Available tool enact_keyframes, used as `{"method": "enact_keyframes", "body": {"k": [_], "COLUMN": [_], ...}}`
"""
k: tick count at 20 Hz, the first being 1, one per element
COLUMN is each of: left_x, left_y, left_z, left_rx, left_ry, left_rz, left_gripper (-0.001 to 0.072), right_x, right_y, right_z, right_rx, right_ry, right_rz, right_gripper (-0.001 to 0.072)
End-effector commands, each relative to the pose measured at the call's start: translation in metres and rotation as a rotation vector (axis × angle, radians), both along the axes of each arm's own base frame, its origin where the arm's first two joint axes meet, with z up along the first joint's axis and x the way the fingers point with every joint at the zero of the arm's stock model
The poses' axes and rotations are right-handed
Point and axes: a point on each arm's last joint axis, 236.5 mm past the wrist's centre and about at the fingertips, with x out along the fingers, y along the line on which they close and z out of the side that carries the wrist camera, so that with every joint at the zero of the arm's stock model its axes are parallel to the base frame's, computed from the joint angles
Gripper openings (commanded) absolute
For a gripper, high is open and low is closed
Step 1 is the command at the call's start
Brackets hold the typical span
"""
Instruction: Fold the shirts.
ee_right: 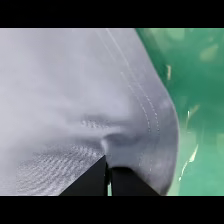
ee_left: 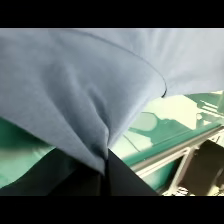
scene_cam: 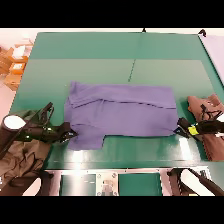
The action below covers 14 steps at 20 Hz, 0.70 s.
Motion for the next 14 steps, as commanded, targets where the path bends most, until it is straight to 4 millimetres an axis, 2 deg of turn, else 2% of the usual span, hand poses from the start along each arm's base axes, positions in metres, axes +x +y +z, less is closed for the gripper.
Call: {"method": "enact_keyframes", "body": {"k": [1,5,9,12,14], "left_x": [0.008,0.055,0.117,0.177,0.219], "left_y": [-0.004,0.001,0.002,0.004,0.006], "left_z": [0.029,0.063,0.068,0.068,0.061], "left_rx": [-0.025,-0.013,0.002,0.012,0.017], "left_ry": [-0.043,-0.171,-0.192,-0.221,-0.249], "left_rz": [0.014,0.054,0.007,0.004,0.006], "left_gripper": [0.0022,0.0022,0.0022,0.0022,0.0023], "right_x": [0.022,0.075,0.146,0.201,0.232], "right_y": [-0.008,-0.01,0.003,0.002,0.001], "right_z": [0.034,0.074,0.093,0.096,0.083], "right_rx": [-0.013,0.0,0.023,0.04,0.051], "right_ry": [-0.055,-0.205,-0.307,-0.345,-0.333], "right_rz": [0.016,0.006,0.055,0.053,0.06], "right_gripper": [0.0014,0.0015,0.0014,0.0014,0.0014]}}
